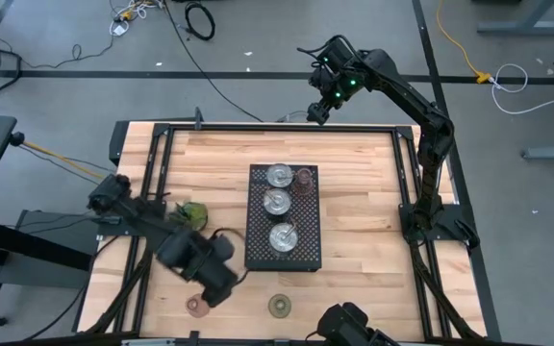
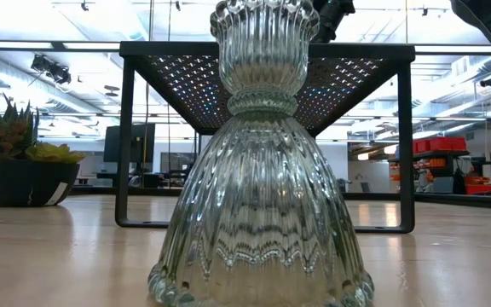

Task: Pick & Place candle stick holders
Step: Put the pink glass candle holder on the shelf aligned with the pink glass candle holder

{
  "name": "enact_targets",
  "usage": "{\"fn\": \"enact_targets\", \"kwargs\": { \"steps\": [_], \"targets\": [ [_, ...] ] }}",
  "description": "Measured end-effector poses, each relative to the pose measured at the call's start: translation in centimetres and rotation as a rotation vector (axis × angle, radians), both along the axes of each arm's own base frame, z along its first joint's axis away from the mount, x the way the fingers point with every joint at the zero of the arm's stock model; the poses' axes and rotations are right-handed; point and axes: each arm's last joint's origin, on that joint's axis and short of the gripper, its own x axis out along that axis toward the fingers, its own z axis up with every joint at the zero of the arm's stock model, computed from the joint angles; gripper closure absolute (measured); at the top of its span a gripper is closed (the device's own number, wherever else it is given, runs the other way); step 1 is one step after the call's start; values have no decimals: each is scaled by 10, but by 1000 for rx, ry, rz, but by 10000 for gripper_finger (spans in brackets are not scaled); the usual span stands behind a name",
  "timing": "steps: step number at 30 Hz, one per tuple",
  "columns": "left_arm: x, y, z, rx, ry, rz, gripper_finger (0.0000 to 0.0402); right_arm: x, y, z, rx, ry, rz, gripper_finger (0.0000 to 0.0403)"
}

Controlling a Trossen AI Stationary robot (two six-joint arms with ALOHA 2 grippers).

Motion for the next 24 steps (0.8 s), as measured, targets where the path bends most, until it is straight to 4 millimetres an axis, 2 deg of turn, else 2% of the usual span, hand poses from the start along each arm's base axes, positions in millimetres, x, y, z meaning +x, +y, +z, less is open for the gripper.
{"fn": "enact_targets", "kwargs": {
  "steps": [7, 9, 13, 17, 24],
  "targets": [
    [-29, -38, -1, -20, 10, 211, 3, -1, 1, -1, 24, 2, 1, 21],
    [-36, -51, -8, -19, -9, 228, 3, -1, 2, -1, 52, -10, 13, 21],
    [-48, -73, -38, -15, 20, 240, 3, 1, 5, 0, 119, -45, 9, 21],
    [-56, -84, -72, -23, 76, 274, 3, 2, 5, 0, 166, -66, -39, 21],
    [-55, -97, -113, -90, -32, 255, 3, 4, 4, 2, 227, -89, -155, 21]
  ]
}}
